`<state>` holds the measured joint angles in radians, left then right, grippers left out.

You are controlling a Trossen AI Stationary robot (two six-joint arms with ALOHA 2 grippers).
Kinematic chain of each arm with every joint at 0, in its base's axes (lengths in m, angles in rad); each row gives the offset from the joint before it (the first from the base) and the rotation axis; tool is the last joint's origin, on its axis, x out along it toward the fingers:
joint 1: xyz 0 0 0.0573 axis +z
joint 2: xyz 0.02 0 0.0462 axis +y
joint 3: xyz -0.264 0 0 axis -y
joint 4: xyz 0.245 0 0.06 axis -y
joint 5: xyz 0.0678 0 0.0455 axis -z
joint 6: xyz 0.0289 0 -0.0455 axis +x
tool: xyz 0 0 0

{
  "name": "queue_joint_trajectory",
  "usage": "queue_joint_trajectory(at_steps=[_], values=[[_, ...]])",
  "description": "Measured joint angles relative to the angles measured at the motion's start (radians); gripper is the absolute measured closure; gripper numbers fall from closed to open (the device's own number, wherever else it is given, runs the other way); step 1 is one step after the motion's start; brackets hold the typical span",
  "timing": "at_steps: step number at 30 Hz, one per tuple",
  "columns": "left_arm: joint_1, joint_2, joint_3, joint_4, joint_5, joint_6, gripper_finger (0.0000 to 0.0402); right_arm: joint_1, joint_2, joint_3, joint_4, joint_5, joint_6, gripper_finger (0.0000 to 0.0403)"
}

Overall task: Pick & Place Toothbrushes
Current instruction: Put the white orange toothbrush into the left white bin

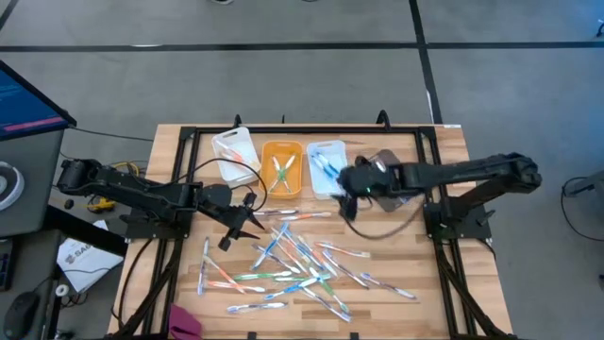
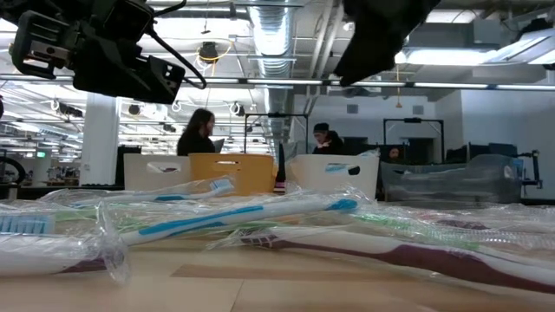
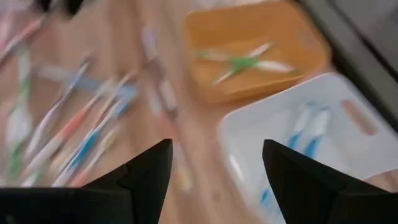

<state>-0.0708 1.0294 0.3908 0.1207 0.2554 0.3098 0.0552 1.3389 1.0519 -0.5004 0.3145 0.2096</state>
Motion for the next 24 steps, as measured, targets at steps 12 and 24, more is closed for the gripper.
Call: queue_joint_trajectory(at_steps=[12, 24], values=[[0.0, 0.0, 0.0, 0.0, 0.0, -0.007, 0.027, 0.331, 0.138, 0.0, -0.144, 0.0, 0.04, 0.0158], [0.0, 0.0, 0.0, 0.01, 0.0, -0.007, 0.027, 0.449, 0.358, -0.001, -0.235, -0.003, 0.254, 0.0158]])
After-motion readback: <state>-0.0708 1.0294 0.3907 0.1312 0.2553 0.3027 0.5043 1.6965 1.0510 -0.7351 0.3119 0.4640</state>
